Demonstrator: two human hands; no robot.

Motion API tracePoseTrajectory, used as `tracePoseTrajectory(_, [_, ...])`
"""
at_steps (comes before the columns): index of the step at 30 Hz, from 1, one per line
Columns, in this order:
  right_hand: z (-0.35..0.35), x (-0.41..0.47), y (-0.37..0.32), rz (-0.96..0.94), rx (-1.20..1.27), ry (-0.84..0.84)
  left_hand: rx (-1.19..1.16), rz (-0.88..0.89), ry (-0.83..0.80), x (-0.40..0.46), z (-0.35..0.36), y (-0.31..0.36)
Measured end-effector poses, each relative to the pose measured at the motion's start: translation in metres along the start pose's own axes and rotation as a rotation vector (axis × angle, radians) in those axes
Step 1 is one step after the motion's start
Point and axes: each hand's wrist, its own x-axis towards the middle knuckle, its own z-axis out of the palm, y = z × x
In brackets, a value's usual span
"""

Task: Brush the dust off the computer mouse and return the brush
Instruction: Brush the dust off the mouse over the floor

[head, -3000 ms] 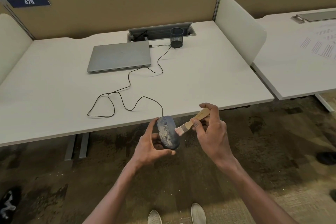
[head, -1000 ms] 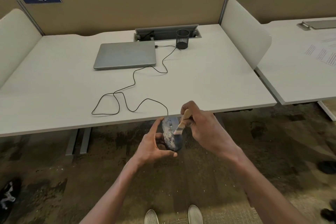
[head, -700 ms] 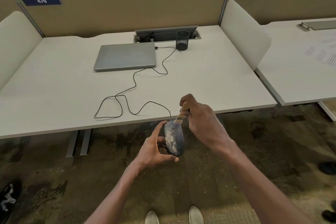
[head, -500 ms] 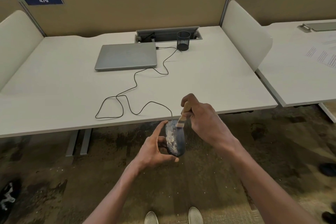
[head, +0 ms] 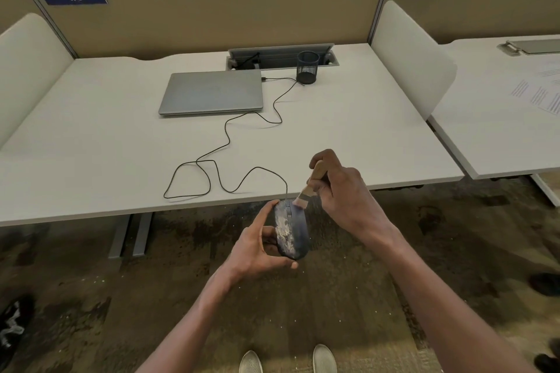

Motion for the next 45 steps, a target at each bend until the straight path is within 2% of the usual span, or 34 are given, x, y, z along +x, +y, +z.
tracePoseTrajectory(4, [-0.002,-0.005,0.002,0.036,-0.075,0.021,0.020,-0.013,0.013,0.001,-0.001,0.001])
tracePoseTrajectory(8, [-0.006,-0.011,-0.002,0.012,-0.017,0.064,0.037,-0.027,0.063,0.005,-0.001,0.004])
tracePoseTrajectory(22, [0.009,-0.054,0.001,-0.058,0.117,-0.039,-0.020,-0.019,0.286,0.017,-0.012,0.014])
tracePoseTrajectory(26, [0.010,-0.060,0.005,-0.013,0.087,-0.075,-0.055,-0.036,0.305,0.019,-0.019,0.014])
tracePoseTrajectory(34, [0.008,-0.044,0.002,-0.064,0.147,0.121,-0.034,-0.030,0.292,0.019,-0.018,0.014])
tracePoseTrajectory(41, [0.016,-0.058,0.011,-0.007,0.191,0.016,-0.093,-0.040,0.298,0.016,-0.024,0.010])
tracePoseTrajectory(45, [0.012,-0.053,0.012,0.011,0.244,0.069,-0.086,-0.042,0.277,0.016,-0.026,0.010])
